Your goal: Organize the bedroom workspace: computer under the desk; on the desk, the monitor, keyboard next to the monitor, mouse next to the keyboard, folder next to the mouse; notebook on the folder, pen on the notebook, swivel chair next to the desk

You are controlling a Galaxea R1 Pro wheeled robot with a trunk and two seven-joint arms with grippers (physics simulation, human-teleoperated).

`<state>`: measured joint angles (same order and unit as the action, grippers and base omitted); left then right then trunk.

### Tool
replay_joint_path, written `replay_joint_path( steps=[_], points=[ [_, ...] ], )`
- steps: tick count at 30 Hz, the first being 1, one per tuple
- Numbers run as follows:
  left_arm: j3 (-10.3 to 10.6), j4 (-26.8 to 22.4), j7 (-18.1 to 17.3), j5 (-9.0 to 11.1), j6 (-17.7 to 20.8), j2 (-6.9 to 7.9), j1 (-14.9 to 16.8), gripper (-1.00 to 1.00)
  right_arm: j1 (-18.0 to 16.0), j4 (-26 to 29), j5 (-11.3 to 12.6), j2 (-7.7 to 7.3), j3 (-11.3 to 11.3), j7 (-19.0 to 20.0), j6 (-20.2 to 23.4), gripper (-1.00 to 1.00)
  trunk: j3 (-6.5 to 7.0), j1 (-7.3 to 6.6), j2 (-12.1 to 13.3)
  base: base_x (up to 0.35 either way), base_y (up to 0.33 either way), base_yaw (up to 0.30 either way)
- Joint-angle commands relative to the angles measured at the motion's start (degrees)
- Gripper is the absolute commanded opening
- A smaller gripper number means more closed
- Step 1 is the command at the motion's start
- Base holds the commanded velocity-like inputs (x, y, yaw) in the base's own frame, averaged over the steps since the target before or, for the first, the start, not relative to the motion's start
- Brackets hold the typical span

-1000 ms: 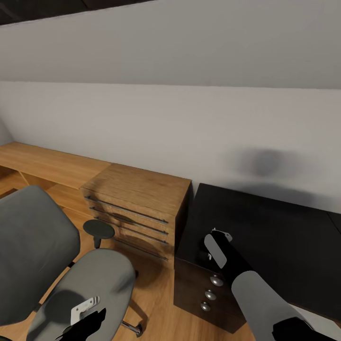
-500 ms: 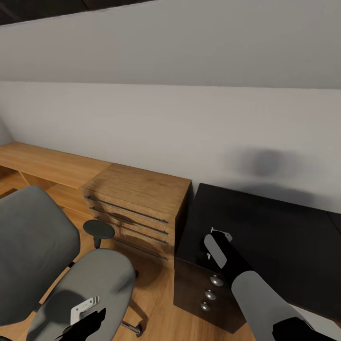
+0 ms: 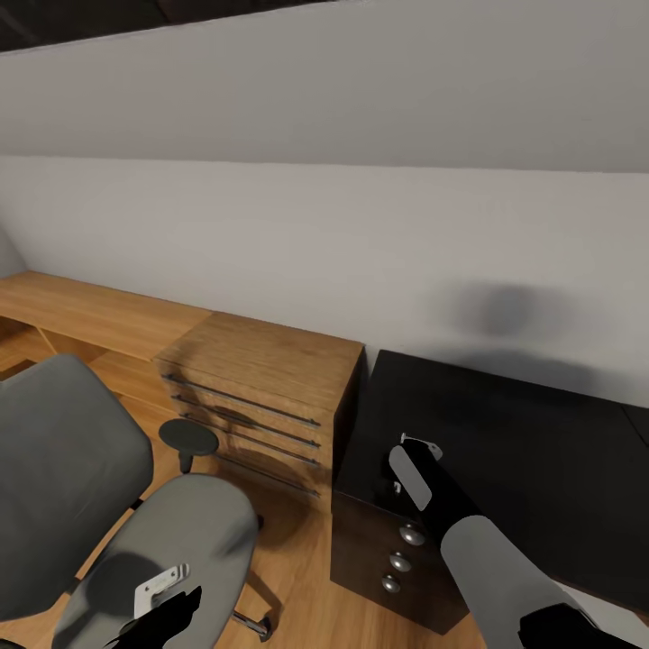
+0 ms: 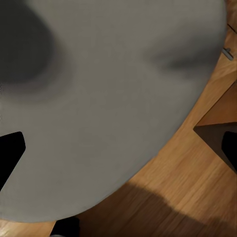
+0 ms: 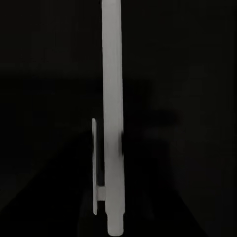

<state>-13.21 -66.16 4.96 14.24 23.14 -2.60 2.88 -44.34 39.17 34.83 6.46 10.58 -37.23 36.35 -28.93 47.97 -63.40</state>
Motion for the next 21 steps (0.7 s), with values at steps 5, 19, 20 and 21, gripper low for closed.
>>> replay_joint_path(
  steps=[5, 19, 20, 21],
  points=[
    [-0.1, -0.1, 0.4, 0.6, 0.3, -0.04, 0.0, 1.0, 0.0, 0.1, 0.6, -0.04, 0.2, -0.6, 0.1, -1.0, 0.84, -1.1, 2.0, 0.0, 0.0, 0.0],
    [-0.1, -0.1, 0.6, 0.5, 0.3, -0.04, 0.0, 1.0, 0.0, 0.3, 0.6, -0.05, 0.2, -0.6, 0.2, -1.0, 3.36, -4.18, 7.6, -0.003, 0.0, 0.0],
    [-0.1, -0.1, 0.6, 0.5, 0.3, -0.04, 0.0, 1.0, 0.0, 0.6, 0.6, -0.05, 0.2, -0.6, 0.1, -1.0, 3.54, -4.4, 8.0, -0.124, -0.006, 0.0],
    [-0.1, -0.1, 0.6, 0.5, 0.3, -0.04, 0.0, 1.0, 0.0, 0.9, 0.6, -0.05, 0.2, -0.6, 0.1, -1.0, 3.71, -4.61, 8.4, -0.161, -0.016, 0.0]
  ],
)
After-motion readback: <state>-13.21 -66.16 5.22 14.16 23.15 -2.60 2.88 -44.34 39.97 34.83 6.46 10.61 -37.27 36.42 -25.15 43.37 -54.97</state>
